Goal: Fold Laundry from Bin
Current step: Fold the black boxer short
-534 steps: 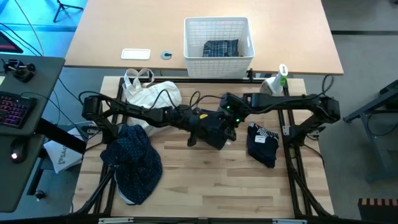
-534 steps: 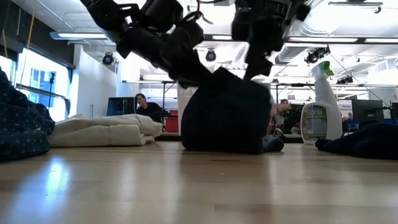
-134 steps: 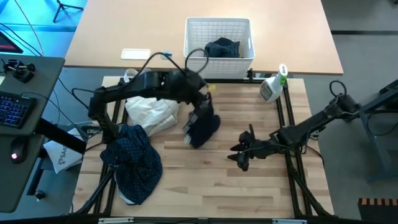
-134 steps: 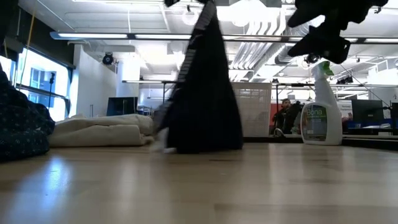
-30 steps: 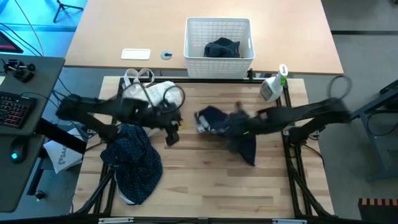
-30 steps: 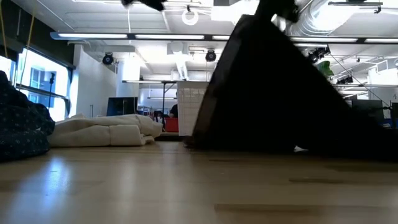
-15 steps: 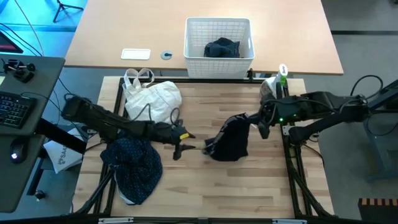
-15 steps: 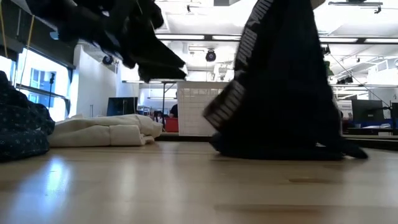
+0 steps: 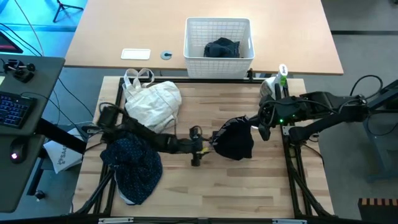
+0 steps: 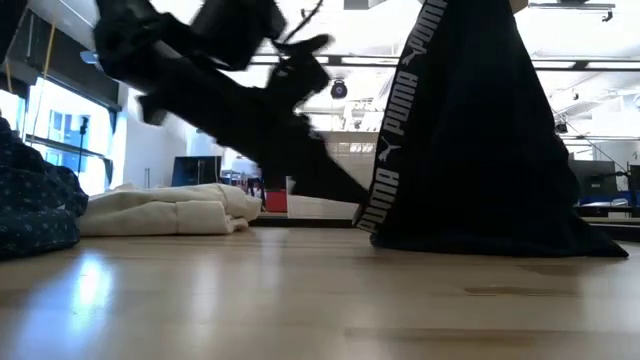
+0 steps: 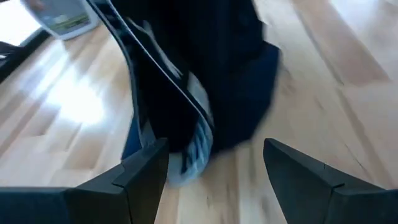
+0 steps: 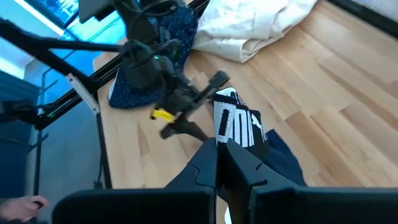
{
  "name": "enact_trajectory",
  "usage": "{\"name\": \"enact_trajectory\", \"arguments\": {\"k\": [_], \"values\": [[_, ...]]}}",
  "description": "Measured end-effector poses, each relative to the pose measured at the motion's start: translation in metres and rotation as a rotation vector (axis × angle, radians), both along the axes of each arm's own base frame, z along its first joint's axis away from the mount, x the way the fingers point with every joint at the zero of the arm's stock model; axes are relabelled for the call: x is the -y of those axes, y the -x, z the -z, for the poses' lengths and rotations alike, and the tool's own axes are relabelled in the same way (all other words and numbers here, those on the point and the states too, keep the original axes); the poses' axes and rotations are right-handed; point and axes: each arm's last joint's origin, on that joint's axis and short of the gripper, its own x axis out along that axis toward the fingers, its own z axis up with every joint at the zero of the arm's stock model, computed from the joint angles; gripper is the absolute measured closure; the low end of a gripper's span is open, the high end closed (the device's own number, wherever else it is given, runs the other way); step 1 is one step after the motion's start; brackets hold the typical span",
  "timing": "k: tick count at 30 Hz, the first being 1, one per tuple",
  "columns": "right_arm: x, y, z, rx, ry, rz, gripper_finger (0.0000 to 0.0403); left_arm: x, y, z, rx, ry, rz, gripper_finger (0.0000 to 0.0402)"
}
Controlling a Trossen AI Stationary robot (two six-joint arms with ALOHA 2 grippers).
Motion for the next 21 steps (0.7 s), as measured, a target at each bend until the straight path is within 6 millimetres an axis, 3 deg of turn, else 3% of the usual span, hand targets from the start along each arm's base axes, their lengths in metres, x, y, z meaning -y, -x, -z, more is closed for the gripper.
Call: {"name": "enact_trajectory", "arguments": {"k": [5,14,18,21], "values": [[-0.001,0.000,0.000,-0.005,-0.020,-0.018,0.0401,-0.004,-0.024,0.006,0.001,0.114,-0.131,0.0151],[-0.001,0.000,0.001,-0.009,-0.016,-0.020,0.0401,-0.016,-0.033,0.027,-0.110,0.180,-0.265,0.0157],[-0.001,0.002,0.002,-0.031,-0.025,-0.038,0.0401,-0.026,-0.036,0.034,-0.137,0.230,-0.221,0.0209],[-0.003,0.006,0.001,-0.035,-0.050,-0.080,0.0401,-0.028,-0.035,0.027,-0.157,0.191,-0.176,0.0292]]}}
